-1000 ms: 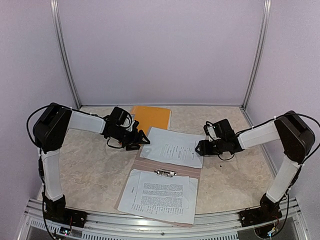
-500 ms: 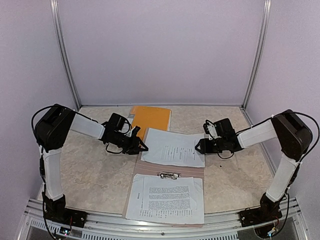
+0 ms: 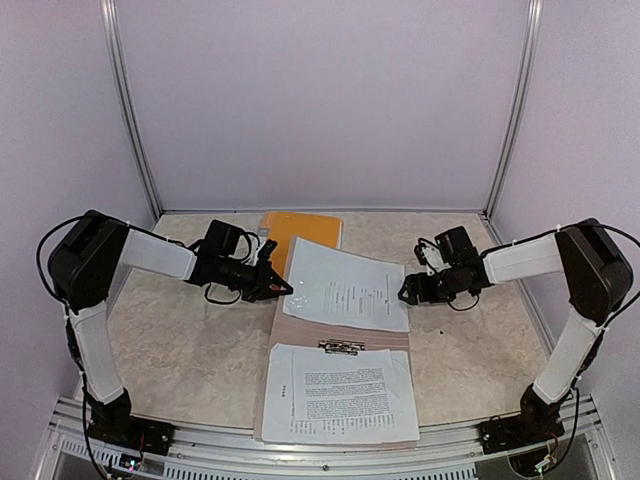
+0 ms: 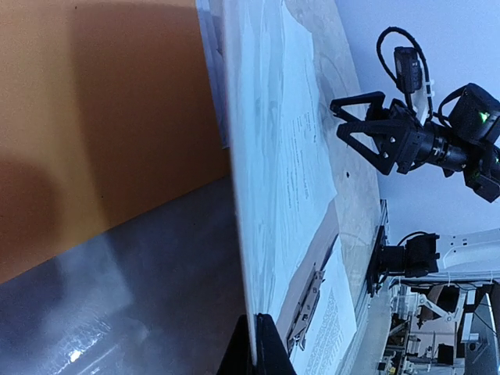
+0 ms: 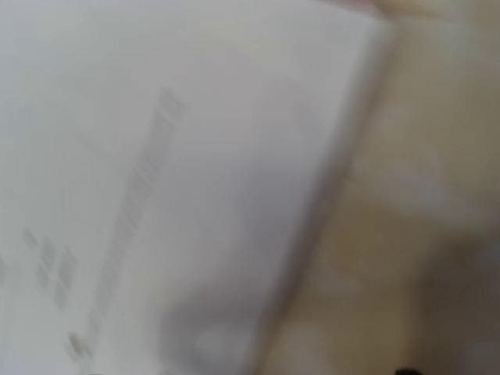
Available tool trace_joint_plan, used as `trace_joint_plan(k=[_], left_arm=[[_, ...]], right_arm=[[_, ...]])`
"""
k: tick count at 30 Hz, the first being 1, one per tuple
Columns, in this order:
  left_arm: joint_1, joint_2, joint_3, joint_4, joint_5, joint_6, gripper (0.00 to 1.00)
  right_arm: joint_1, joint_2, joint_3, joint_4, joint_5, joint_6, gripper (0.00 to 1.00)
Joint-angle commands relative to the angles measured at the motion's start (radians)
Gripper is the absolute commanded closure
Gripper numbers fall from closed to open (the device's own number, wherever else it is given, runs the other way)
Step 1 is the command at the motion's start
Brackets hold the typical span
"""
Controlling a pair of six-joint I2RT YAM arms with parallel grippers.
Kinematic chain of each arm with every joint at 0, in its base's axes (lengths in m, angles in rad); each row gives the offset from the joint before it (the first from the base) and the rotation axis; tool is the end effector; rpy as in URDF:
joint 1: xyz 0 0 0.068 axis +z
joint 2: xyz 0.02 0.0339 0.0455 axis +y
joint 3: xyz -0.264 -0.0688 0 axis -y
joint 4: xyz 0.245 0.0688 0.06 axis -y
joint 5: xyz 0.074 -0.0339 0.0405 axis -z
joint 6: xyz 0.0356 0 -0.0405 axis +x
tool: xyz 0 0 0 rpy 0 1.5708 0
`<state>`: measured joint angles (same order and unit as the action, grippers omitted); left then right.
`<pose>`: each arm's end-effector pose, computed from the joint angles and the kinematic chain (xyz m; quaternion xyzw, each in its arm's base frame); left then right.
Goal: Put the files into the folder
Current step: Close the folder with files at the corner of the board.
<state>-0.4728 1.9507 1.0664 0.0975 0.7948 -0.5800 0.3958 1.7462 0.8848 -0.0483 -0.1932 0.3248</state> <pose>0.3352 -0.2000 0.1372 0.1020 0.8588 -0.4862 0.1249 0.3093 0.1366 0.1407 -0.0647 0.9398 0.1993 0.2701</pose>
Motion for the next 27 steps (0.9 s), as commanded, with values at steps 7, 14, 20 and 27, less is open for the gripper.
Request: trace_joint_plan(k=[7,14,20,27], left_arm=[[-0.020,-0.114,-0.123,0.339,-0.160,-0.217,1.00],[-0.195,-0.192,-0.141,0.335,-0.414,0.058,1.00],[-0.360,-0.281,-0.183,0.307,-0.641,0.305,1.00],[-0.488,-0.333,-0.221,0.304,-0.855,0.482,1.00]], right_arm=[[-0.047,-0.124,0.081,-0.210,0.066,-0.065,0.18],[-0.059,-0.127,0.085,-0.221,0.058,-0.079,0.17],[-0.096,-0.148,0.089,-0.229,0.013,-0.087,0.17],[-0.150,-0.203,0.080,-0.212,-0.085,-0.079,0.15]])
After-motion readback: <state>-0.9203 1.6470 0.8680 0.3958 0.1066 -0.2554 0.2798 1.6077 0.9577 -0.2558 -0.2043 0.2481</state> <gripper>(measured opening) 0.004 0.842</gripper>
